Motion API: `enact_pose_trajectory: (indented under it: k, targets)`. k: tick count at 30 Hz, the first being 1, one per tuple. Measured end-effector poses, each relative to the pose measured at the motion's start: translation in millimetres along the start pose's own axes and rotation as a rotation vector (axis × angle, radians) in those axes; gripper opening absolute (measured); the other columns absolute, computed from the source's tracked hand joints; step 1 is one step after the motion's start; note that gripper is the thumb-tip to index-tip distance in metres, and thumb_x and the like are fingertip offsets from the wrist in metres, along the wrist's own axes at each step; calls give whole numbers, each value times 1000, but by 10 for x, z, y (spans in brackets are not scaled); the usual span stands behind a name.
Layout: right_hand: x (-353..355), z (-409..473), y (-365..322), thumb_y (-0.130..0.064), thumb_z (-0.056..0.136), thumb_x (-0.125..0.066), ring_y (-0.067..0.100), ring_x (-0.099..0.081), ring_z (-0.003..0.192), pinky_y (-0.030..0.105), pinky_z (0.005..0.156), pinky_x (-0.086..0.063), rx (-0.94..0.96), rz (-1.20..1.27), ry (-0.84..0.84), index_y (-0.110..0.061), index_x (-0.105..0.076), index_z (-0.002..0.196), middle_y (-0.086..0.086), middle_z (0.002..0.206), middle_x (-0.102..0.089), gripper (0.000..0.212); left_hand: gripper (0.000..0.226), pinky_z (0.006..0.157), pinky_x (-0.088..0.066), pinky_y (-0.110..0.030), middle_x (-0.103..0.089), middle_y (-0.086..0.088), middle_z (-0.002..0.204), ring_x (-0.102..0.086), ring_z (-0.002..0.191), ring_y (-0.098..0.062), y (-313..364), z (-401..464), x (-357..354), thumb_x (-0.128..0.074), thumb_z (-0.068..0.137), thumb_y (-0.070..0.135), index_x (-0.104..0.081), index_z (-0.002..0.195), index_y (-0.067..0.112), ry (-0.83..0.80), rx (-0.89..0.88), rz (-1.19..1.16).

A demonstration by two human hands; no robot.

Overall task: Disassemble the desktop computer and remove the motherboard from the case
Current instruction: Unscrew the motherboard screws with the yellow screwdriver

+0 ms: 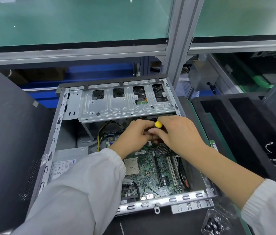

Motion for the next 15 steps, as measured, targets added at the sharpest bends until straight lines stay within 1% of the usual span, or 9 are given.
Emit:
enact_pose_trajectory:
  k: [2,3,6,7,9,10,11,13,15]
  targets:
    - [8,-15,-23,-46,92,-53,24,-55,72,28,57,-27,20,-11,7,-10,-54,81,6,75,-60,37,17,78,-51,-16,-73,-2,88,-66,84,-4,2,-3,-1,-64,86,-1,-68,92,14,-6,-6,27]
    - [16,-21,-26,-43,91,-56,26,-56,71,28,57,-27,27,-6,11,-8,-56,81,7,74,-60,36,18,78,-51,-16,-73,-1,89,-66,84,-5,4,-3,-2,-64,86,-1,-69,94,15,-10,-6,22]
    - [18,-39,-35,-37,90,-61,27,-56,68,27,57,-26,59,27,-1,-7,-59,83,7,71,-60,31,22,71,-48,-7,-71,2,87,-67,77,1,10,-25,9,-67,84,-3,-69,91,17,-17,4,-41]
    - [11,-45,-38,-37,90,-60,26,-56,69,28,56,-28,78,24,-12,-7,-60,85,6,71,-59,30,23,71,-49,-8,-72,1,86,-67,76,0,14,-29,15,-68,83,-3,-69,89,19,-16,-1,-48]
    - [-10,-56,-40,-38,91,-57,25,-55,71,29,56,-32,107,14,-45,-9,-61,92,3,73,-57,29,23,75,-55,-20,-73,-4,85,-70,80,-11,16,-29,27,-71,81,-1,-69,85,22,1,-8,-30]
    - [-15,-58,-37,-38,92,-55,25,-55,73,30,57,-34,115,12,-60,-10,-61,95,2,74,-57,29,21,78,-56,-26,-73,-6,86,-70,83,-17,18,-26,32,-73,79,1,-70,85,21,12,-7,-18]
    - [-18,-55,-35,-38,92,-54,25,-56,75,31,58,-36,120,10,-74,-11,-61,99,1,76,-57,28,19,79,-56,-29,-74,-7,86,-70,85,-19,19,-23,34,-74,78,2,-72,86,18,22,-4,-13]
    - [-17,-41,-26,-36,92,-54,24,-56,80,34,64,-42,124,22,-106,-14,-62,108,2,81,-59,28,19,78,-56,-30,-74,-6,86,-71,82,-17,12,-13,38,-78,75,3,-74,91,13,43,10,-5]
    - [-11,-23,-23,-33,92,-55,23,-56,85,35,71,-44,122,60,-141,-18,-61,115,2,86,-61,28,21,75,-56,-30,-74,-4,82,-69,73,-15,4,-9,45,-81,72,9,-76,92,12,68,26,5]
Point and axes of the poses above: each hand's wrist, its own z-axis towards the middle knuckle, its own x-axis out of the back of the hand, y = z × x, the point moved 6 cm from there along z, towards the middle knuckle
